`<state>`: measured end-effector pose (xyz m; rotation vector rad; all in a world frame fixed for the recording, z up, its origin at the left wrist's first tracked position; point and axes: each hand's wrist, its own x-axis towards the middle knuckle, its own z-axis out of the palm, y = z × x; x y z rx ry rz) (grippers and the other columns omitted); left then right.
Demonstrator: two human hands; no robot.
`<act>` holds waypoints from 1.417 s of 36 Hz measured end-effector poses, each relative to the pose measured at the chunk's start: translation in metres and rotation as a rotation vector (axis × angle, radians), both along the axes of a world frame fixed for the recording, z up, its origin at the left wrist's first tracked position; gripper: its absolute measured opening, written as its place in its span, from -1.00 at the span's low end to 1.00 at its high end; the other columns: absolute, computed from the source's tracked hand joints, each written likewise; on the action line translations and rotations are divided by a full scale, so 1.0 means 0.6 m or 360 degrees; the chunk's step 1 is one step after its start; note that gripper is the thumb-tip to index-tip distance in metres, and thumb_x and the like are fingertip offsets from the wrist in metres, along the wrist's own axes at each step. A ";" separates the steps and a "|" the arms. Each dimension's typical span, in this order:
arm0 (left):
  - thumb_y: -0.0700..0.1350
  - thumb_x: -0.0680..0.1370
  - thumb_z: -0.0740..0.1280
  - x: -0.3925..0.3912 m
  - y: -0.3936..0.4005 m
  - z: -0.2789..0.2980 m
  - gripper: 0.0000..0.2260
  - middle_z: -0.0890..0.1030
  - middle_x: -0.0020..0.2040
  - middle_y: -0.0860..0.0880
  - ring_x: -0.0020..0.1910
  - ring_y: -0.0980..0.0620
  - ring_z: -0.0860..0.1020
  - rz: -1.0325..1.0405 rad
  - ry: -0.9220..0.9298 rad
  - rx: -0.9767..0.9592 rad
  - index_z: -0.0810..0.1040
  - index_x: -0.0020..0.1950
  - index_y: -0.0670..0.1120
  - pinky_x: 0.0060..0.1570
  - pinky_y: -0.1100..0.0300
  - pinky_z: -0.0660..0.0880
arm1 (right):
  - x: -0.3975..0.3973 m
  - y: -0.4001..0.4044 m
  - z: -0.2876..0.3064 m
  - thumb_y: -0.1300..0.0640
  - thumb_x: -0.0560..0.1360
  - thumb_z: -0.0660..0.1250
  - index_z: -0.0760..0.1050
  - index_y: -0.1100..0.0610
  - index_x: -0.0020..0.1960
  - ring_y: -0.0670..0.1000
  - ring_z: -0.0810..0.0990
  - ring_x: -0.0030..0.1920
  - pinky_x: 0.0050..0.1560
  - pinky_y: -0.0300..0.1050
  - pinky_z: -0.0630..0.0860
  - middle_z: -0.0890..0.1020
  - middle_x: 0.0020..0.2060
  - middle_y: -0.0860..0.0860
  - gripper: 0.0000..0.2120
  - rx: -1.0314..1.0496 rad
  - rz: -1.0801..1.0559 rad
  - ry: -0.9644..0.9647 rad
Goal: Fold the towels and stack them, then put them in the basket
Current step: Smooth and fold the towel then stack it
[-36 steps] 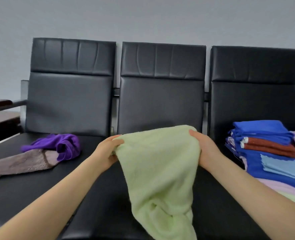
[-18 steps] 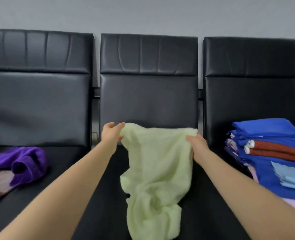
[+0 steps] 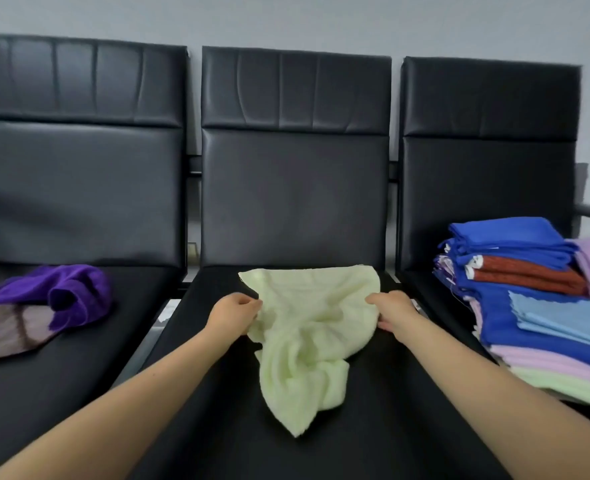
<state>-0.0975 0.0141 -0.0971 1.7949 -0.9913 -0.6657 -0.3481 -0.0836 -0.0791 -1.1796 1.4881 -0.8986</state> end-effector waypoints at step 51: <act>0.17 0.53 0.31 -0.048 0.101 0.017 -0.41 0.49 0.24 -0.07 0.09 -0.02 0.50 0.0021 -0.0043 0.0252 0.36 0.40 -0.21 -0.06 0.18 0.37 | -0.010 0.119 -0.015 -0.13 0.40 0.48 0.47 0.08 0.12 -0.05 0.56 0.06 0.06 -0.16 0.51 0.56 0.02 -0.08 -0.57 -0.0406 0.0812 0.0734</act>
